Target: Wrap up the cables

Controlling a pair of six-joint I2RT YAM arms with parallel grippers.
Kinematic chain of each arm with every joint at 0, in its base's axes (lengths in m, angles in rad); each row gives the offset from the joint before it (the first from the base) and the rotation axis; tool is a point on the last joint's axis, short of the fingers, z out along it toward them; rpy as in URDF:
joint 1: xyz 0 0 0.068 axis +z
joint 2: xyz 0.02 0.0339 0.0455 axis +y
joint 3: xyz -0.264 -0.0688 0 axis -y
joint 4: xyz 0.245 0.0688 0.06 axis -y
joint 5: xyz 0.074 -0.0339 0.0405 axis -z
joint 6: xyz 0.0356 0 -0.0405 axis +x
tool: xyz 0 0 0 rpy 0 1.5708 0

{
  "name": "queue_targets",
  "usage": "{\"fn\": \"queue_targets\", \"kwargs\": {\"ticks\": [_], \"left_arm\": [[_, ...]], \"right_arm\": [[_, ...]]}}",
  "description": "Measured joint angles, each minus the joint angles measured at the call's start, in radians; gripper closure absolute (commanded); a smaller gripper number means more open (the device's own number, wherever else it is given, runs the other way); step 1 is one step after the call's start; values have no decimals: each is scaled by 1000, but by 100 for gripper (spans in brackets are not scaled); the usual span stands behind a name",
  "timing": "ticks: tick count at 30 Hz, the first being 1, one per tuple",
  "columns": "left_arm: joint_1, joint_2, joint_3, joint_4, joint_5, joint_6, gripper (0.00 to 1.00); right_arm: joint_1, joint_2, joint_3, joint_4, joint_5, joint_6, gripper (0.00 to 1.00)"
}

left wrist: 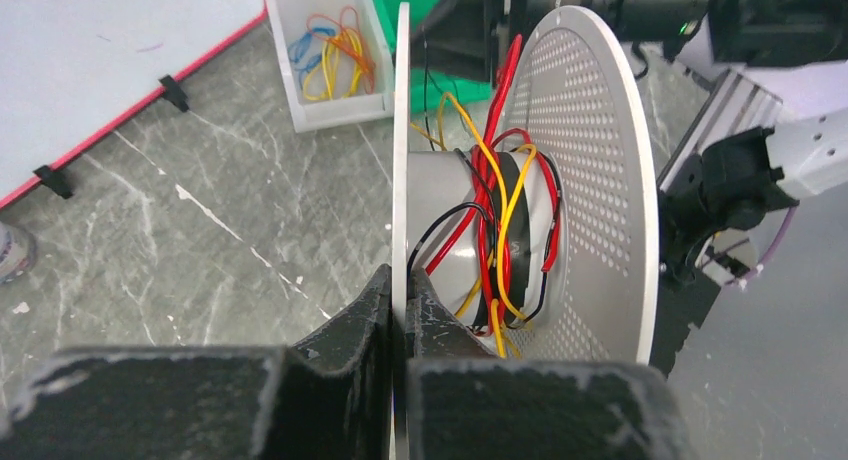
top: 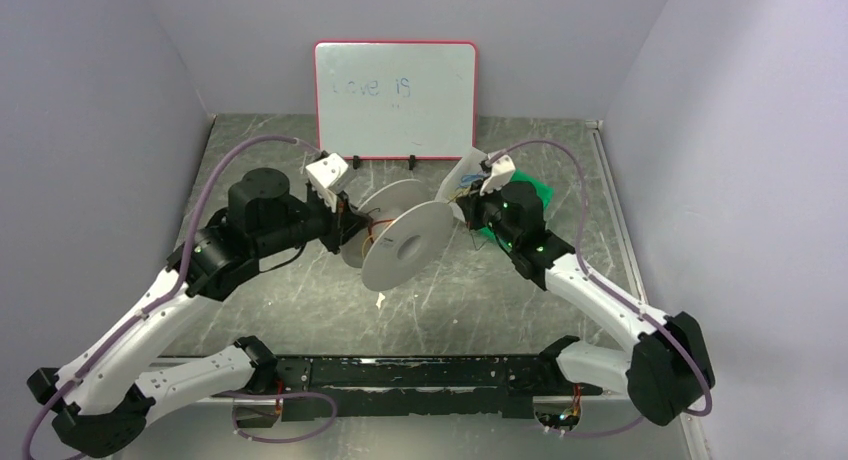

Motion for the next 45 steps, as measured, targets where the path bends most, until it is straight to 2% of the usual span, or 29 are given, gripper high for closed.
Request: {"fn": "queue_targets", "kwargs": {"ticks": [9, 15, 25, 33, 40, 45], "left_arm": [[0, 98, -13, -53, 7, 94, 93], [-2, 142, -14, -67, -43, 129, 93], [-45, 213, -14, -67, -209, 153, 93], [-54, 224, -26, -47, -303, 152, 93], [-56, 224, -31, -35, -363, 124, 93], [-57, 224, -31, -19, -379, 101, 93]], "right_arm": [[0, -85, 137, -277, 8, 17, 100], [0, -74, 318, -491, 11, 30, 100], [0, 40, 543, -735, -241, 25, 100], [0, 71, 657, -798, -407, 76, 100], [6, 111, 668, -716, -567, 211, 100], [61, 134, 667, -642, -594, 286, 100]]}}
